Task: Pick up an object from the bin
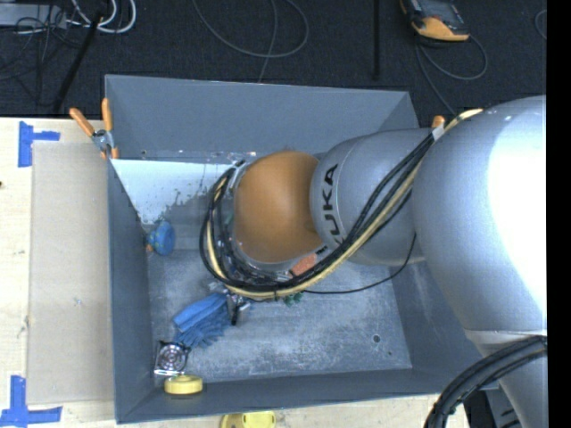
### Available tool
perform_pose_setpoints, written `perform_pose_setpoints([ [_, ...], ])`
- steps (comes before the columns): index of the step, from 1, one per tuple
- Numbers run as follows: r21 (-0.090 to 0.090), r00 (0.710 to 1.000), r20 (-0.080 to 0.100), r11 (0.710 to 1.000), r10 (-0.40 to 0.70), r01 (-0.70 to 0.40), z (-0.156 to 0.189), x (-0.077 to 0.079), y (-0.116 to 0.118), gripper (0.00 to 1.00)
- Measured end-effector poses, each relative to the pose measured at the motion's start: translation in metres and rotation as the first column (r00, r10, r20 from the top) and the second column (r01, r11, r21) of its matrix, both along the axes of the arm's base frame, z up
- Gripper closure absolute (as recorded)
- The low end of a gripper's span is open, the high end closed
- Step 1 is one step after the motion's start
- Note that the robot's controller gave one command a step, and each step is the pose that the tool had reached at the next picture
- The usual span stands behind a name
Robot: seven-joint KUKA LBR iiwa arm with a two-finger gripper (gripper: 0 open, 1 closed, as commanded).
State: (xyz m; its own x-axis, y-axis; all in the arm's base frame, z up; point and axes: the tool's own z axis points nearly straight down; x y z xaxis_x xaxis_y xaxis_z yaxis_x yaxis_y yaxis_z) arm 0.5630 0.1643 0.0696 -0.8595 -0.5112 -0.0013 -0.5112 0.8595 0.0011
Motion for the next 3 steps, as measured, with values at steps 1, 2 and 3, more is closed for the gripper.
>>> perform_pose_setpoints([
  [1, 0.000, 1.000, 0.000, 1.000, 0.000, 0.000, 0.000, 0.000, 0.000, 1.00],
  [2, -0.002, 1.000, -0.004, 1.000, -0.001, 0.001, 0.004, -0.001, 0.000, 1.00],
  [3, -0.003, 1.000, -0.010, 1.000, 0.000, 0.000, 0.020, -0.003, 0.000, 1.00],
])
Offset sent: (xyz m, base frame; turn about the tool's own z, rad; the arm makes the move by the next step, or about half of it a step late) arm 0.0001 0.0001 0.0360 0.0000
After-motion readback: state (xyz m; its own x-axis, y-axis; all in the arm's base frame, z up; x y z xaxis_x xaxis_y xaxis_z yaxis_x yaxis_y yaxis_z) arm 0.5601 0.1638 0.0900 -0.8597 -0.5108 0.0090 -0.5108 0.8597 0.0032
